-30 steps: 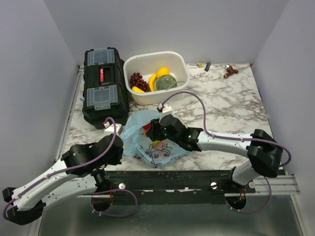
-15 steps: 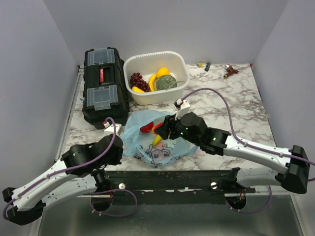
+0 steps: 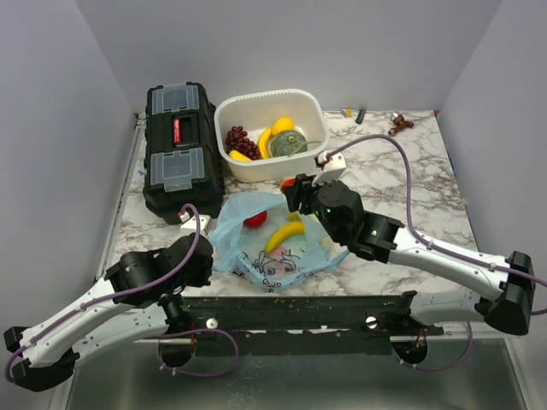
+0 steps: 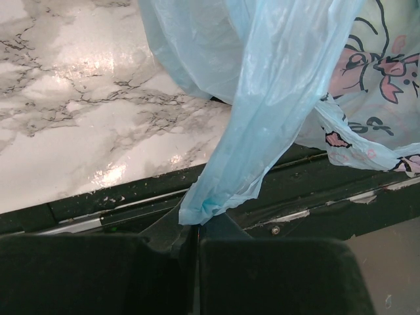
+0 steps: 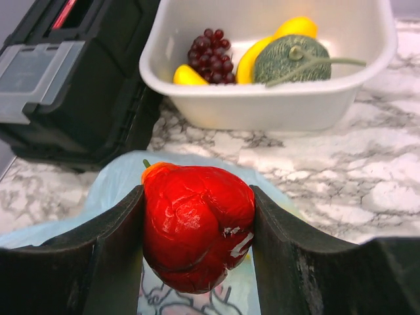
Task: Take the fake fruits out of the plastic bag
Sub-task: Take out the fake fruit from the plastic bag, then place the fake fruit in the bin, then take out the fake fruit from the plastic bag.
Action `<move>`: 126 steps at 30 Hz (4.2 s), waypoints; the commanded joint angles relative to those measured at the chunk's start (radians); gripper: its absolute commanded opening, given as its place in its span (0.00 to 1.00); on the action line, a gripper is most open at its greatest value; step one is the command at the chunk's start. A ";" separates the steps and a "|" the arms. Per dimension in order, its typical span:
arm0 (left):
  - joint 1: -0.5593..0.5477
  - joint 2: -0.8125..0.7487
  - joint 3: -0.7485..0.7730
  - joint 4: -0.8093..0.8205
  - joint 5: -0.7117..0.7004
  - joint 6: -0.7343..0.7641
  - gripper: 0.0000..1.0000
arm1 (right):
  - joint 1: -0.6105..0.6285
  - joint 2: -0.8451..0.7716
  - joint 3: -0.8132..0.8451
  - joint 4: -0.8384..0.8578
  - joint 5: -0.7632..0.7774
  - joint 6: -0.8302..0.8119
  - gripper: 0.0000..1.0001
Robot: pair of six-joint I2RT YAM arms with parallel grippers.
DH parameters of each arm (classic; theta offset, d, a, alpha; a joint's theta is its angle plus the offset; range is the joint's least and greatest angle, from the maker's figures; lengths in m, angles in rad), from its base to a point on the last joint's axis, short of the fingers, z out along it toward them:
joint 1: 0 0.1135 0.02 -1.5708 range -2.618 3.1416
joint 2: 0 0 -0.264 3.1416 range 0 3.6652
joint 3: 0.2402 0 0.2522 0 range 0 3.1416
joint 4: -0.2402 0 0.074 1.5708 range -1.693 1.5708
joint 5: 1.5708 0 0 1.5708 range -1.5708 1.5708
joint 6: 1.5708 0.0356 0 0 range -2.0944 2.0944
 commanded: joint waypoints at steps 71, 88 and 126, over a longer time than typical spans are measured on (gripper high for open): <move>0.000 -0.081 -0.004 -0.013 -0.021 -0.012 0.00 | -0.336 0.565 0.534 -0.121 -0.319 0.007 0.90; -0.001 -0.023 -0.006 -0.003 0.003 0.008 0.00 | -0.320 -0.137 -0.053 -0.302 -0.555 0.032 0.90; -0.001 0.007 -0.004 -0.008 0.002 0.006 0.00 | 0.075 0.589 -0.018 0.333 -0.075 0.131 1.00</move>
